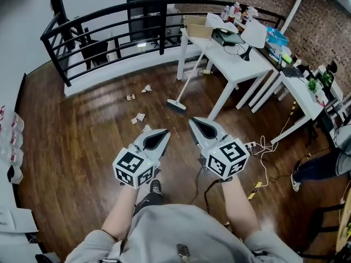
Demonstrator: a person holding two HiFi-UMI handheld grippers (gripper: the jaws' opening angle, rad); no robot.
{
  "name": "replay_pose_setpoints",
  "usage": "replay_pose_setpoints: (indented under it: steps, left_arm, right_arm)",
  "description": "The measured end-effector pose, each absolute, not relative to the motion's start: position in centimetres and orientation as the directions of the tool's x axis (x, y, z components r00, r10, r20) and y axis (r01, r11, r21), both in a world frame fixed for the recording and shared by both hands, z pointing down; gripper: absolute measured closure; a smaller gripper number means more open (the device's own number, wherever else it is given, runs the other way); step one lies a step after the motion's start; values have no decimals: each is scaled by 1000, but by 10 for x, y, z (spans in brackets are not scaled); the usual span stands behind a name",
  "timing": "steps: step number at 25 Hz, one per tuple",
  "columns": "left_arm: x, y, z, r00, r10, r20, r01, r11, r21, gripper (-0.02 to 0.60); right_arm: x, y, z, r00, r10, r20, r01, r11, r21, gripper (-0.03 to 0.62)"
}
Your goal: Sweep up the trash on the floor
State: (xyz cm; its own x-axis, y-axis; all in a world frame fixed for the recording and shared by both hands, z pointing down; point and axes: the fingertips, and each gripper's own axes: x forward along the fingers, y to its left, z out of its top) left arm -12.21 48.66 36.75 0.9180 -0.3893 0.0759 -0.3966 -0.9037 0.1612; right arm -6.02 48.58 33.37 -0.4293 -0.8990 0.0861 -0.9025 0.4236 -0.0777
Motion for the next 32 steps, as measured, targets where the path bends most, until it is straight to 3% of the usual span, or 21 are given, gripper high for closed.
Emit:
replay_pose_setpoints:
  steps: [15, 32]
  left_arm:
    - [-76, 312, 379, 953, -285, 100, -300, -932, 202, 592]
    - [92, 174, 392, 907, -382, 174, -410, -895, 173, 592]
  right_arm:
    - [-13, 325, 352, -312, -937, 157, -949, 299, -100, 594]
    - [153, 173, 368, -438, -891, 125, -897, 421, -137, 594]
